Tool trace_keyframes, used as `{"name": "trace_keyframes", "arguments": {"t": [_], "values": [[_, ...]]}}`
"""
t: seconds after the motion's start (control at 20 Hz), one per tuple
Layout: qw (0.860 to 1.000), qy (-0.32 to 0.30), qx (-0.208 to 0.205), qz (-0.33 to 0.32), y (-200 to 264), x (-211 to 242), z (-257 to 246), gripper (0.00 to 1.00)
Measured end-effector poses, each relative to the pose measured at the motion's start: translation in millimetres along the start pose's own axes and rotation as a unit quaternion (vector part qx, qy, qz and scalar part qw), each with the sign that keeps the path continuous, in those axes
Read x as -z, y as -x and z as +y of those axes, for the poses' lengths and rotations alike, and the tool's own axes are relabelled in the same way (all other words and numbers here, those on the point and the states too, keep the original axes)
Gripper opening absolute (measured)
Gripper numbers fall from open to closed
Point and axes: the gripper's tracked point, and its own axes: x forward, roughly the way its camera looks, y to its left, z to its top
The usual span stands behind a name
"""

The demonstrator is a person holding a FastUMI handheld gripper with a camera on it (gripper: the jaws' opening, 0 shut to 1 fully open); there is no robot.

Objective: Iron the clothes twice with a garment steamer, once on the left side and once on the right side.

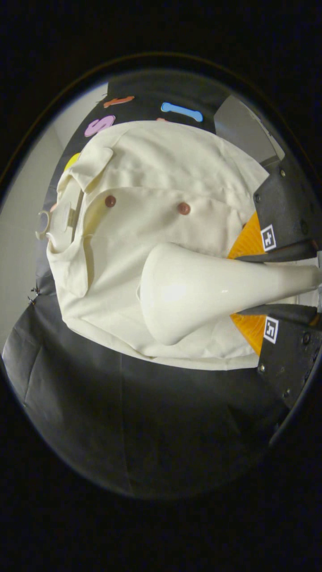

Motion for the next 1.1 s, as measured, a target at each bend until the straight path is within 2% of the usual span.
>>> {"name": "trace_keyframes", "arguments": {"t": [0.8, 1.0, 1.1], "values": [[0.996, 0.012, 0.003, 0.084, -7.8, 88.3, 9.6, 0.39], [0.988, -0.012, -0.006, 0.153, -5.0, 130.4, 19.4, 0.39], [0.986, 0.0, -0.009, 0.169, -7.7, 145.6, 22.5, 0.4]]}}
